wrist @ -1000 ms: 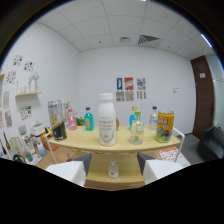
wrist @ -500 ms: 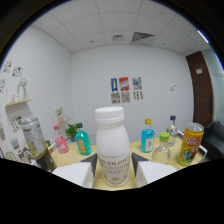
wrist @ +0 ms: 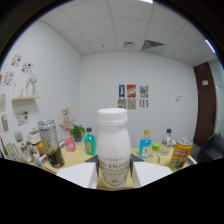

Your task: Make me a cup of Mount Fuji.

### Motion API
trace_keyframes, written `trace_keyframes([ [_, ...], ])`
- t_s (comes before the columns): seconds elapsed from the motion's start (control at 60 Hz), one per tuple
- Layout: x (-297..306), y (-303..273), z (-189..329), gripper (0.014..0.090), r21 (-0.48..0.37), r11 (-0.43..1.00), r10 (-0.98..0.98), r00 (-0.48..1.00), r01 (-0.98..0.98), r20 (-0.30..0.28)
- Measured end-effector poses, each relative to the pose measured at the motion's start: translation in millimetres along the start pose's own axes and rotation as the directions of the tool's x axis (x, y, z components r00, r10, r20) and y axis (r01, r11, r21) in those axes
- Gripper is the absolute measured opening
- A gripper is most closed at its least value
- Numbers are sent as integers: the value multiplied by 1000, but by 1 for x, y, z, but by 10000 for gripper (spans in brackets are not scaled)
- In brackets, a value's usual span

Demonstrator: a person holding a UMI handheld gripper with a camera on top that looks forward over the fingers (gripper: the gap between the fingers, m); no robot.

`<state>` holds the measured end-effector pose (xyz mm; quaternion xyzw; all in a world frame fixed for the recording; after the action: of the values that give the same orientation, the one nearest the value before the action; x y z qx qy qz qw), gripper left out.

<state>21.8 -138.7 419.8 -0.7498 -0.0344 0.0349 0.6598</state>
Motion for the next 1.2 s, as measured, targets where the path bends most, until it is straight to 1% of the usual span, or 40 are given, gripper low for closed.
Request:
trace_keyframes([
  [0.1,9,7,-33,482,20,1000,20,1000,-20,17],
  [0.167,17,30,-51,481,2,999,33,999,-33,18],
  [0.2,25,46,-58,481,-8,999,37,999,-37,9],
  [0.25,37,78,-66,479,-43,998,41,999,-41,-6],
  [0.383,71,177,-72,479,-151,983,94,993,-104,-70],
  [0.45,76,219,-76,479,-187,975,106,992,-118,-72],
  [0.533,85,268,-76,478,-253,963,74,994,-94,-85],
  [0.7,91,319,-68,478,-311,950,17,997,-40,-78],
  [0.8,94,333,-64,476,-338,936,-127,990,102,-55],
  [0.867,95,333,-61,477,-339,905,-278,960,256,-18],
  [0.933,97,327,-58,478,-324,844,-445,895,427,20],
  [1.0,101,320,-55,477,-307,746,-608,792,591,46],
  [1.067,103,314,-51,476,-293,617,-747,661,730,74],
  [1.2,105,301,-46,478,-251,349,-914,387,903,120],
])
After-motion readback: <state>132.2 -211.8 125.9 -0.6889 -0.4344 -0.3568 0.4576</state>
